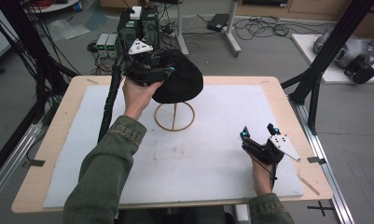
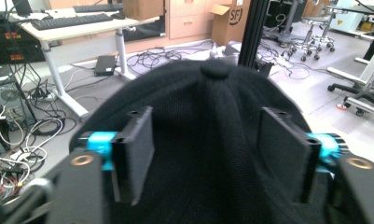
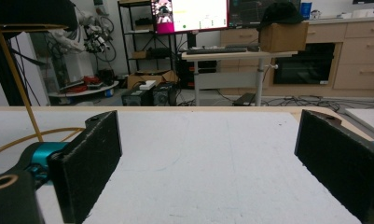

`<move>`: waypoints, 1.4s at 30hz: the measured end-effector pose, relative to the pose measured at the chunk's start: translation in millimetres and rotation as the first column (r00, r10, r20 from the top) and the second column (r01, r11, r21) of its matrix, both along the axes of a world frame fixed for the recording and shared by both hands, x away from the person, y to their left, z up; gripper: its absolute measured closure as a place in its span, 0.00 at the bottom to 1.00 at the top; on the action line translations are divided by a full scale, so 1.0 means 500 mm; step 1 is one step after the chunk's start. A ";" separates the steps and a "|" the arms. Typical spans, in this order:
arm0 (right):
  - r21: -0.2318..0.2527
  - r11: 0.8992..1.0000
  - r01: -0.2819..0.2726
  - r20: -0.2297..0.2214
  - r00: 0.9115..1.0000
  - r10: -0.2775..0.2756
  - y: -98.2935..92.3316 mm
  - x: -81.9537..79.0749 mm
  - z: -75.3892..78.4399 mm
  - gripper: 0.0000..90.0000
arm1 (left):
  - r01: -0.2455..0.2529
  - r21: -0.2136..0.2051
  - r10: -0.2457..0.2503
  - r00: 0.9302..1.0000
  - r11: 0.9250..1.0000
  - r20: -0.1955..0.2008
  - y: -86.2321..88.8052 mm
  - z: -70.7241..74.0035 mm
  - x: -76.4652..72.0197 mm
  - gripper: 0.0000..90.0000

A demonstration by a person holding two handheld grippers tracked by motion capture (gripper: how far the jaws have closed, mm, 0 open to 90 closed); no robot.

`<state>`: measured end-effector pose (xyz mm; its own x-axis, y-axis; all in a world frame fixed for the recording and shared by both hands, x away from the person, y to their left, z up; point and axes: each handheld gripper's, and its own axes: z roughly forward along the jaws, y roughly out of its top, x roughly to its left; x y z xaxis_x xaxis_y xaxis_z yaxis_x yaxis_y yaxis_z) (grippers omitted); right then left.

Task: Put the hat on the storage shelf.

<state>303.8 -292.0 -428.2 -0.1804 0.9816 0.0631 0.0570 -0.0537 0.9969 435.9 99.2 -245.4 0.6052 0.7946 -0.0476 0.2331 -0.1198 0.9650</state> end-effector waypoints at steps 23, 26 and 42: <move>0.000 1.000 -0.003 -0.005 1.000 0.003 0.003 -0.003 0.000 0.07 | -0.106 -0.068 0.112 0.988 0.992 0.107 0.080 -0.036 -0.060 0.20; -0.007 1.000 -0.002 -0.001 1.000 0.002 0.003 -0.003 0.000 0.07 | -0.130 -0.078 0.138 0.984 0.988 0.110 0.099 -0.049 -0.068 0.21; -0.008 1.000 -0.005 -0.004 1.000 0.005 0.008 -0.002 -0.001 0.07 | -0.151 -0.078 0.161 0.975 0.986 0.150 0.138 -0.068 -0.121 0.21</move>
